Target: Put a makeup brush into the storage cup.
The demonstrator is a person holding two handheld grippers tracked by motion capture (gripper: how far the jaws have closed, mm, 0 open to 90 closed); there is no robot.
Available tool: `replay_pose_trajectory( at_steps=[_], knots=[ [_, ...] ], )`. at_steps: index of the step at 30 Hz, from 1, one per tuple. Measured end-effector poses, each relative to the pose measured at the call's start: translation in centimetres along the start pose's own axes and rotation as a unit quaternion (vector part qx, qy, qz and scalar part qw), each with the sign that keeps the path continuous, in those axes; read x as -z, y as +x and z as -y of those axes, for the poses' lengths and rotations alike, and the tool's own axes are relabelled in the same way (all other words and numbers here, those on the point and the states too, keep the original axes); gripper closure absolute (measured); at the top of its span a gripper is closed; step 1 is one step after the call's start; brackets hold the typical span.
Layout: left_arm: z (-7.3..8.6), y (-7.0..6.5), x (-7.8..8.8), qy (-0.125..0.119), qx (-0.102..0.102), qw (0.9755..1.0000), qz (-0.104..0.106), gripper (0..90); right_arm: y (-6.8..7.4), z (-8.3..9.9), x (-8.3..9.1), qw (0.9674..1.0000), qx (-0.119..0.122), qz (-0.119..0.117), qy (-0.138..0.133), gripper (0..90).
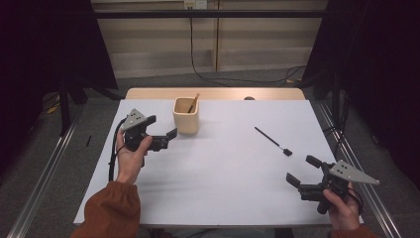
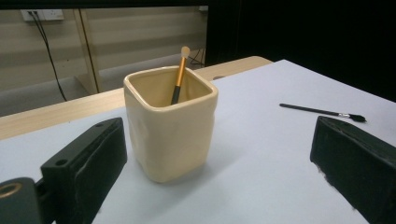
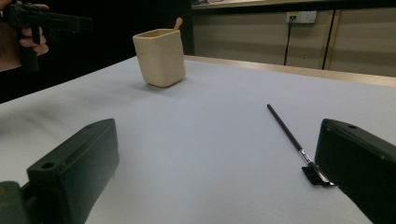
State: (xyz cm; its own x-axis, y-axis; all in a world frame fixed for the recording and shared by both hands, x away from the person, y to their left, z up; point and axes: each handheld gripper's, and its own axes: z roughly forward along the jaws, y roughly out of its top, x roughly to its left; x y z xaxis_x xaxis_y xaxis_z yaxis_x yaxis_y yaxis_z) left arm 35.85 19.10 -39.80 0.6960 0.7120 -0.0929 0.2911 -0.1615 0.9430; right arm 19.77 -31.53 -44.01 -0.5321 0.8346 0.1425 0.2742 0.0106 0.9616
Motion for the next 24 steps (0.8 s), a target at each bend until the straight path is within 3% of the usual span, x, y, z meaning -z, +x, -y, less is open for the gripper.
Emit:
replay_pose_trajectory(
  at_steps=[9,14,20,22,24],
  knots=[
    [1.2,-0.9,1.3,-0.008,0.000,1.0000,0.000,3.5,0.0,0.0,0.0,1.0000,0.000,0.001,0.000,0.0],
    [2.4,-0.8,2.1,-0.012,0.014,0.9998,-0.009,2.7,0.0,0.0,0.0,1.0000,0.000,0.001,0.001,0.0],
    [3.0,-1.4,3.5,-0.010,-0.003,0.9997,-0.023,2.7,0.0,0.0,0.0,1.0000,0.000,0.001,0.001,0.0],
    [3.0,-1.6,4.0,-0.017,0.009,0.9996,-0.020,2.4,0.0,0.0,-0.1,1.0000,-0.001,0.002,0.001,0.0],
    [3.1,-1.7,4.4,-0.017,0.004,0.9996,-0.023,2.4,0.0,0.0,-0.1,1.0000,0.000,0.002,0.001,0.0]
  ],
)
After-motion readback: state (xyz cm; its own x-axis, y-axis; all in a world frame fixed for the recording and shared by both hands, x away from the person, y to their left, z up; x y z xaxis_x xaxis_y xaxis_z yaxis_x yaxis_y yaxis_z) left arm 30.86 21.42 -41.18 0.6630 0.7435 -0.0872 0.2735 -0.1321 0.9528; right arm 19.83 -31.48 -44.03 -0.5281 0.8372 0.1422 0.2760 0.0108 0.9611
